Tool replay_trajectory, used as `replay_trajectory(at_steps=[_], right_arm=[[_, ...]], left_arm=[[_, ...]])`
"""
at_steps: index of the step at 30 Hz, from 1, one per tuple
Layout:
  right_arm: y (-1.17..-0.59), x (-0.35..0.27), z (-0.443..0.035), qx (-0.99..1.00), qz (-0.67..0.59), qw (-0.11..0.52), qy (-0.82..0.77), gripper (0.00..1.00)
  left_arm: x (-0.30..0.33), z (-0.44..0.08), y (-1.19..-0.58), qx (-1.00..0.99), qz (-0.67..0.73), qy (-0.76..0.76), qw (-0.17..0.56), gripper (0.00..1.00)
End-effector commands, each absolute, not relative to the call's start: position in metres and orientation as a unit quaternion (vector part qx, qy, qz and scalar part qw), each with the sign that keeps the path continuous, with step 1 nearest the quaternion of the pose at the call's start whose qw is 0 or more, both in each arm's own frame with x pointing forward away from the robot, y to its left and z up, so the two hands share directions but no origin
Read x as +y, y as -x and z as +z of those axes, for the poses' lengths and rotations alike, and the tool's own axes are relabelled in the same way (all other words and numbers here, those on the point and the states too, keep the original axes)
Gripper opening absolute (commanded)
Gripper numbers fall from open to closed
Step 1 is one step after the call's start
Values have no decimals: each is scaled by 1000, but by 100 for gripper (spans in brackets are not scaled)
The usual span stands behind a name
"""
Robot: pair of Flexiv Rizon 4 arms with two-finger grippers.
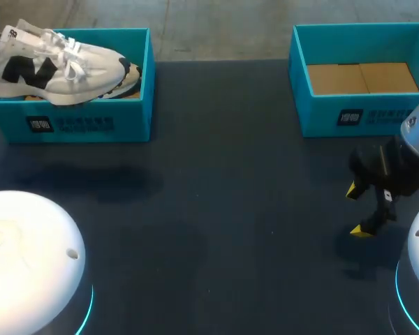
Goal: Take the shoe out of the shoebox, open the shoe tongue, remove and reinsert the insole, then place the shoe into the shoebox
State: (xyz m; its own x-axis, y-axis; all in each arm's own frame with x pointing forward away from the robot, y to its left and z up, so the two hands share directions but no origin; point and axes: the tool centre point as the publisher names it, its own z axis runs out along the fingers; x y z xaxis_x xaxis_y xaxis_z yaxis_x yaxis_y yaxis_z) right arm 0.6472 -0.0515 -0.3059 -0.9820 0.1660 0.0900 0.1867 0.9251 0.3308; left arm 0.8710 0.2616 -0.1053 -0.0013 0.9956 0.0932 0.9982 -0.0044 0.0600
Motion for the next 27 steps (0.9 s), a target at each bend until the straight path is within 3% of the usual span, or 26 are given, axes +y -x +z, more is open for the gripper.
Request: replay_trajectory(at_steps=[1, 8, 15, 27], right_arm=[[-645, -52, -306, -981, -171, 29, 90, 100], [-645, -52, -306, -981, -171, 29, 90, 100], [-645, -52, -306, -981, -171, 29, 90, 100], [-645, -52, -306, -981, -171, 29, 90, 100]], left_arm=[[262, -105, -865, -703, -80, 706, -15, 0], [262, -105, -865, -703, -80, 706, -15, 0], [243, -132, -813, -707, -51, 703, 49, 0], [209, -165, -745, -719, -45, 691, 63, 0]])
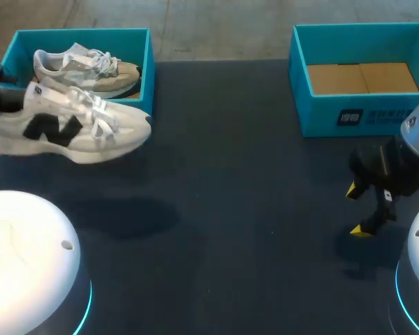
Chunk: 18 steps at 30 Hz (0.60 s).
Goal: Take the shoe out of the shoebox, open the shoe tongue, remove and reinsert the insole, then place the shoe into the shoebox
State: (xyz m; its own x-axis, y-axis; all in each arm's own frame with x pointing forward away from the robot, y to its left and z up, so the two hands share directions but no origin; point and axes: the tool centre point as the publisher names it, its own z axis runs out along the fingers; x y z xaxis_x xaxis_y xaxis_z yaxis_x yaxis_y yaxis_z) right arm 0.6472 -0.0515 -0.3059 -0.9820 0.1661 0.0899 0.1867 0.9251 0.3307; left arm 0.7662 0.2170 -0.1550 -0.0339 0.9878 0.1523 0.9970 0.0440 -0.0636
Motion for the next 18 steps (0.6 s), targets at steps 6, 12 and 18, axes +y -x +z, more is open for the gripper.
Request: replay_trajectory(at_steps=[6, 12, 18], right_arm=[[-645, -52, -306, -981, -171, 29, 90, 100], [-645, -52, -306, -981, -171, 29, 90, 100], [-645, -52, -306, -981, -171, 29, 90, 100]], left_arm=[[185, -186, -722, -716, -52, 692, 75, 0], [155, -206, -700, -708, -53, 699, 79, 0], [128, -220, -677, -708, -53, 699, 90, 0]])
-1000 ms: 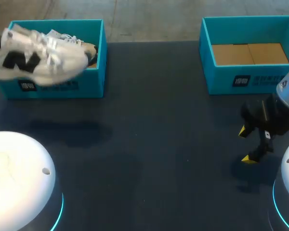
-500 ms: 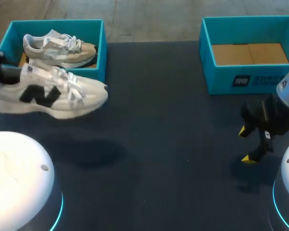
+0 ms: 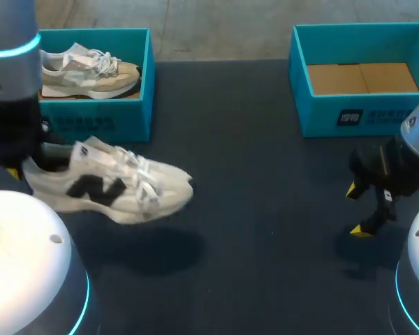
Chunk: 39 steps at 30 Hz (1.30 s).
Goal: Take the shoe out of the shoebox, open the shoe tongue, remove and reinsert the insole, then place the shoe into the shoebox
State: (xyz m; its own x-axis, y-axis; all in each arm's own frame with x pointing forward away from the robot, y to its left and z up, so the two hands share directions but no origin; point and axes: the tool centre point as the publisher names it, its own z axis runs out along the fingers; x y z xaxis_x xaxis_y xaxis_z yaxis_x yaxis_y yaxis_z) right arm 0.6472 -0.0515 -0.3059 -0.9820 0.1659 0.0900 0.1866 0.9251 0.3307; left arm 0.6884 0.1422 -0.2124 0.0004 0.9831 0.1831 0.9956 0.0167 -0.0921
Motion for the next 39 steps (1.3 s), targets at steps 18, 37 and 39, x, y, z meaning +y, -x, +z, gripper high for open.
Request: replay_trajectory(at_steps=[18, 37, 39], right_arm=[[-645, -52, -306, -981, -171, 29, 90, 100], [-645, -52, -306, -981, -171, 29, 90, 100], [-645, -52, -306, -981, -171, 29, 90, 100]], left_arm=[[97, -234, -663, -702, -45, 703, 108, 0], [58, -259, -656, -714, -26, 690, 114, 0], [46, -266, -657, -722, -23, 681, 123, 0]])
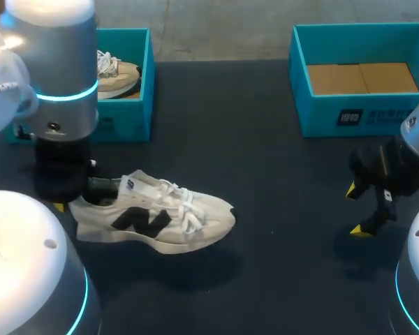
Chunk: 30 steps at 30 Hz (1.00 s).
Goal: Take the shoe out of the shoebox, open the shoe tongue, remove and reinsert the insole, then place the shoe into the shoebox
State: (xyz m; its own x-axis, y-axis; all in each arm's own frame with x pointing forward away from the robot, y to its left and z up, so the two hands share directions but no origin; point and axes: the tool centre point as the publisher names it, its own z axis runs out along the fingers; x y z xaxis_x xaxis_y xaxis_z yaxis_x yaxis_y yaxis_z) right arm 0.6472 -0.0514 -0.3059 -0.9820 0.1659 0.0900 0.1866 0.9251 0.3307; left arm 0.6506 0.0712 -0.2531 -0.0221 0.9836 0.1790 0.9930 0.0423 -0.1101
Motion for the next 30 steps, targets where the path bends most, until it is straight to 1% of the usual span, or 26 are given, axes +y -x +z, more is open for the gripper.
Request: replay_trajectory(at_steps=[1, 8, 18, 30], right_arm=[[-645, -52, -306, -981, -171, 29, 90, 100], [-645, -52, -306, -981, -171, 29, 90, 100], [-645, -52, -306, -981, -171, 29, 90, 100], [-645, -52, -306, -981, -171, 29, 90, 100]], left_arm=[[40, -270, -657, -724, -25, 678, 126, 0], [3, -296, -649, -736, -27, 663, 135, 0], [-37, -328, -659, -749, -36, 650, 122, 0], [-69, -354, -659, -739, -57, 664, 102, 0]])
